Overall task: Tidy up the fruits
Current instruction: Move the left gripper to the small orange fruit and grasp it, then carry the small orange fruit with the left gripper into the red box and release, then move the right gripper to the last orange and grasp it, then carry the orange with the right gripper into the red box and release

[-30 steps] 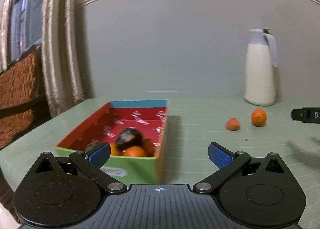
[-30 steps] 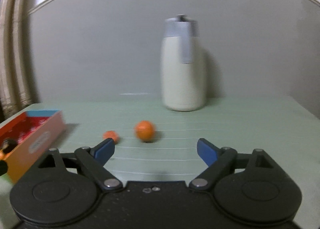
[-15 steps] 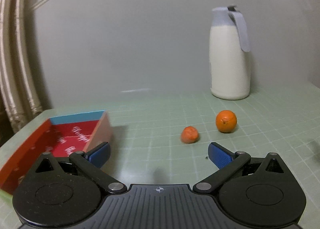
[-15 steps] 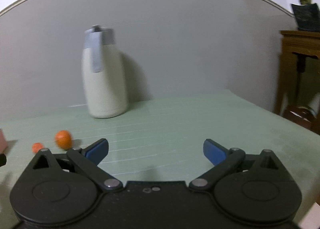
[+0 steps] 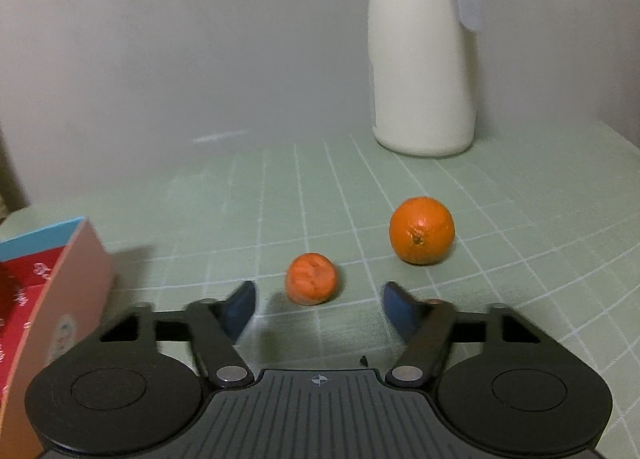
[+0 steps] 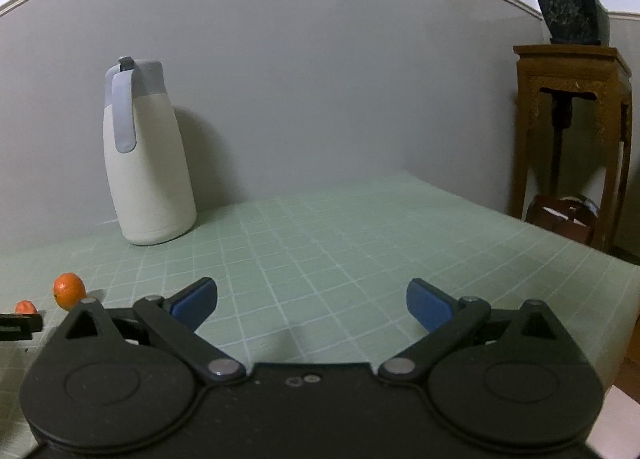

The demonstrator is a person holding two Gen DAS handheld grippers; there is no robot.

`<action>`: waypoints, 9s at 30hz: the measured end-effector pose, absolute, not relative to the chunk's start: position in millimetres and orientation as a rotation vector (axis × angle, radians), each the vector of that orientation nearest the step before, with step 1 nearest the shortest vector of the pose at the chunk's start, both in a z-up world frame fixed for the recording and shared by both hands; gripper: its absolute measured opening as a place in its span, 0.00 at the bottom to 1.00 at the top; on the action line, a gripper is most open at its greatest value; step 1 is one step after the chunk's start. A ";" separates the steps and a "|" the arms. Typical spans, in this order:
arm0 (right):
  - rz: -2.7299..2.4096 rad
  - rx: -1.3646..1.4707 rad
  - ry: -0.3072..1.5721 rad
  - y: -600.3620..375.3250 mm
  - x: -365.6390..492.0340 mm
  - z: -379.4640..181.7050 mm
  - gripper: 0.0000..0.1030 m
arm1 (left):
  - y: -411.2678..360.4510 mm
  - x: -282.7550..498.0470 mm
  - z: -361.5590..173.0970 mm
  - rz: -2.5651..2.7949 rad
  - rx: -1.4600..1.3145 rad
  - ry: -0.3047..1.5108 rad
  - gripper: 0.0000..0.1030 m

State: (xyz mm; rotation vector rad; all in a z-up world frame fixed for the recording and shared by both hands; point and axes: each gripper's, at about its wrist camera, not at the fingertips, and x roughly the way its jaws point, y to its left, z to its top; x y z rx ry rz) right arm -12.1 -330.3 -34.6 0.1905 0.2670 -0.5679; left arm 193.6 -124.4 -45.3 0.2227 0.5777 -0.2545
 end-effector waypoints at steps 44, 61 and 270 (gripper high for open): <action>-0.327 0.084 0.266 -245.9 21.8 -24.6 0.99 | 0.4 124.6 13.1 -0.087 0.118 0.418 0.30; -0.190 0.020 0.288 -188.7 45.7 -27.9 0.99 | 112.5 119.9 -10.3 0.185 0.066 0.460 0.30; 0.134 -0.008 0.446 -124.5 131.9 -15.2 0.38 | 128.6 12.9 -25.9 0.423 -0.034 0.332 0.99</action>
